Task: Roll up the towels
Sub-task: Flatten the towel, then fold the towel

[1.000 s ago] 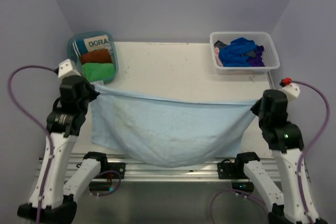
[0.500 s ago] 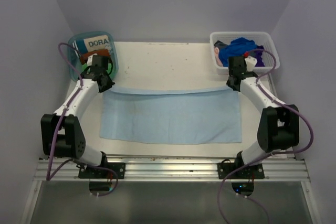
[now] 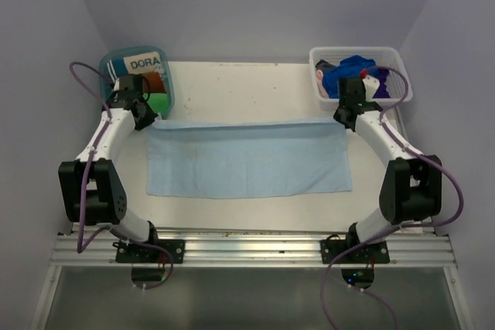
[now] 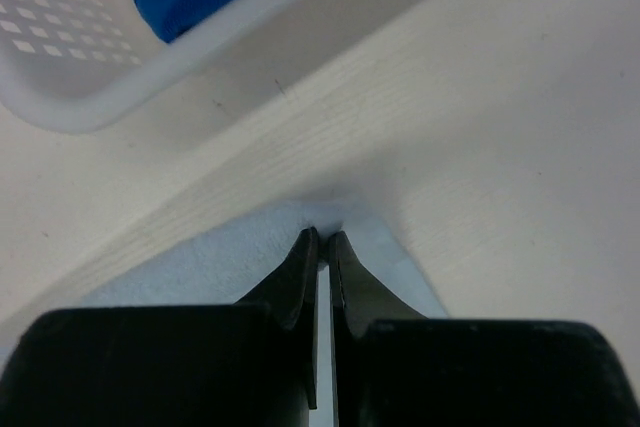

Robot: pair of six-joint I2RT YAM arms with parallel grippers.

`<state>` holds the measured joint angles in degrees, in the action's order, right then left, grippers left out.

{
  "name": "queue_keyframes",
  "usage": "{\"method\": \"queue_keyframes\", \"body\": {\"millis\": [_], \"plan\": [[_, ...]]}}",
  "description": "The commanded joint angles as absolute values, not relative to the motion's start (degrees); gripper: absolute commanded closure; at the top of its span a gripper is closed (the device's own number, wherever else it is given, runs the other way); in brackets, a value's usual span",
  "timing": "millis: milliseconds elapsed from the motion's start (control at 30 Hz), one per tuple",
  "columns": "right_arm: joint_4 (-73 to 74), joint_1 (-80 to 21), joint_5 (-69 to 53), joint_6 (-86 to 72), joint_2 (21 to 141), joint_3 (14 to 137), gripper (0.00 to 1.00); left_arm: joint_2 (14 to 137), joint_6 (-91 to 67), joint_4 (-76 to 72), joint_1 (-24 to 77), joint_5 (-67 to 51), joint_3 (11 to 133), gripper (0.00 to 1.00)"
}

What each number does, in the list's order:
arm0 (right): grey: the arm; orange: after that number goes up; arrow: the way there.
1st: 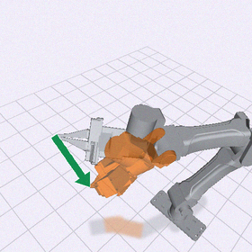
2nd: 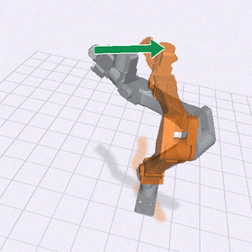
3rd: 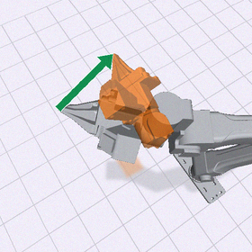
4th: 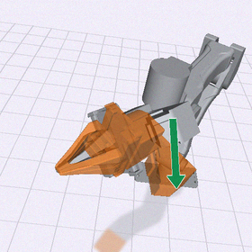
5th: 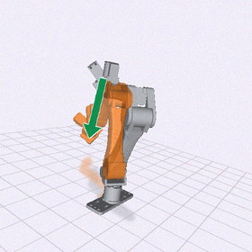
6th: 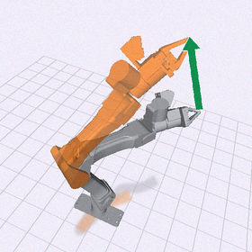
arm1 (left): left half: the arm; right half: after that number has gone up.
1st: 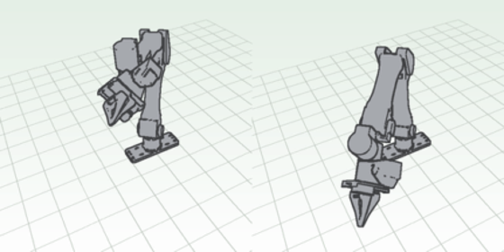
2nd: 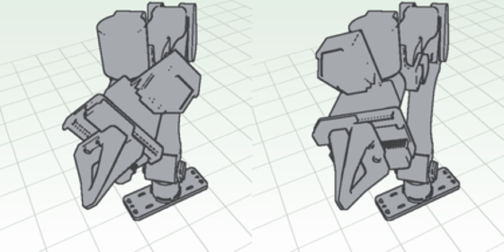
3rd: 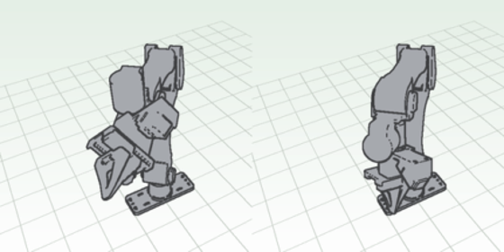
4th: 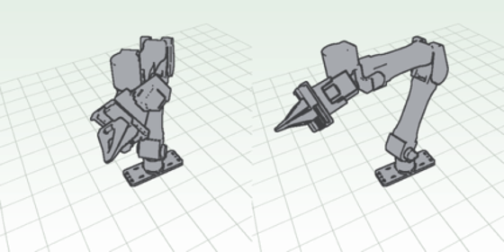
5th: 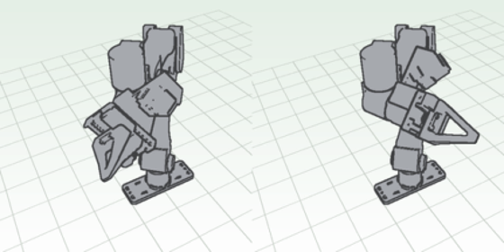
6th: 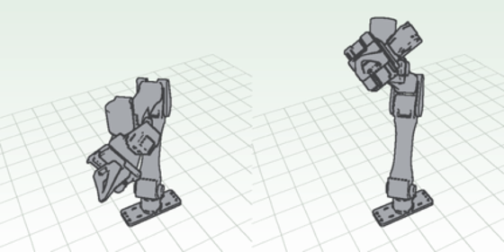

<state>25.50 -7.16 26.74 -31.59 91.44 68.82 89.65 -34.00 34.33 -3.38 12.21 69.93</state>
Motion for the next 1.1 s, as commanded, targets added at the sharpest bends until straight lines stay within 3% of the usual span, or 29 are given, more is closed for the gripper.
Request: {"method": "queue_keyframes", "body": {"millis": [0,300,667,1067], "plan": [[28.99,-6.15,26.46,-30.59,82.98,63.12,1.0,83.16,-31.99,36.9,-3.96,12.04,67.78,1.0],[38.4,-5.98,22.07,-34.18,67.78,48.79,1.0,73.13,-35.42,46.48,-4.04,11.69,59.16,1.0],[38.94,-5.98,15.91,-40.78,59.33,36.31,1.0,68.12,-40.51,48.96,-4.04,11.69,50.37,1.0],[41.13,-5.98,19.94,-39.55,57.13,40.51,1.0,67.06,-41.84,50.18,-4.22,12.21,52.55,1.0]]}}
